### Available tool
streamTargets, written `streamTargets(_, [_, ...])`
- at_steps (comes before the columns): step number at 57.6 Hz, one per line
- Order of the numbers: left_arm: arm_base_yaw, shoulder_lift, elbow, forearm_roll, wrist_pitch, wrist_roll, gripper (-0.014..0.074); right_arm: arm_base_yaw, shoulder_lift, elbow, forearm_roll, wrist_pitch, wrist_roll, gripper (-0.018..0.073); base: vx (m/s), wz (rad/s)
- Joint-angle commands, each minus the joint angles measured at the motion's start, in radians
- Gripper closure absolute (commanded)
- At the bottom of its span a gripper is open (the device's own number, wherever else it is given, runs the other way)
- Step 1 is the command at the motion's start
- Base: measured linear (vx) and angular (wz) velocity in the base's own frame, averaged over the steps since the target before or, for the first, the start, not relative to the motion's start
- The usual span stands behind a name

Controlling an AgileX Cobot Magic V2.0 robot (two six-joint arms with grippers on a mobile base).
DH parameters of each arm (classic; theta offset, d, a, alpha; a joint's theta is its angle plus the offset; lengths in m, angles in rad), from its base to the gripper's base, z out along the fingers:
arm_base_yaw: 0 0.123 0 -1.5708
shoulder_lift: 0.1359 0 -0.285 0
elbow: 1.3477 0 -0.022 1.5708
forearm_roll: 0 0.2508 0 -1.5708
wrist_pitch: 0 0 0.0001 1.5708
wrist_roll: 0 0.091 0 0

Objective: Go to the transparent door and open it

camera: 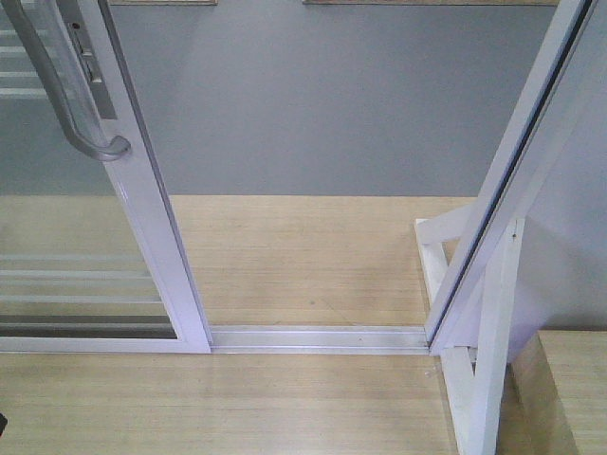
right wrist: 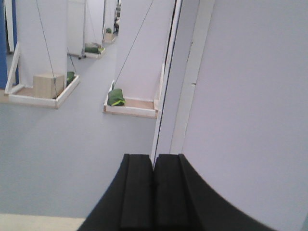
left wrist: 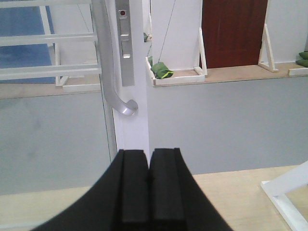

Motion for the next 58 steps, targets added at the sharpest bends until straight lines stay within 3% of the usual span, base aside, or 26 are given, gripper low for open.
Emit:
streamTargets(1, [-0.005, -0.013, 0.031, -0.002, -0.083, -0.009, 0.0602, -0.012, -0.08, 0.105, 0.007, -0.195, 0.059, 0.0567, 0.0, 0.0])
streamTargets(8, [-0.005, -0.013, 0.031, -0.002, -0.083, -0.009, 0.0602, -0.025, -0.204, 0.291, 0.013, -0.342, 0.085, 0.0567, 0.0, 0.0])
streamTargets(19, [-0.005, -0.013, 0.031, -0.002, -0.083, -0.009, 0.0602, -0.066, -0.263, 0.441, 0.018, -0.363, 0.075, 0.0566, 0.0, 0.0])
streamTargets(25, [-0.005, -0.013, 0.031, -0.002, -0.083, -0.009, 0.0602, -0.076, -0.268, 0.515, 0.101, -0.412, 0.074, 0.0564, 0.0, 0.0])
streamTargets(37, [-0.005, -0.013, 0.031, -0.002, -0.083, -0.009, 0.0602, -0.078, -0.268, 0.516, 0.134, -0.352, 0.006, 0.0564, 0.0, 0.0])
streamTargets(58, [-0.005, -0.013, 0.031, -0.002, -0.083, -0.009, 0.0602, -0.078, -0.266, 0.516, 0.135, -0.351, 0.0, 0.0564, 0.0, 0.0])
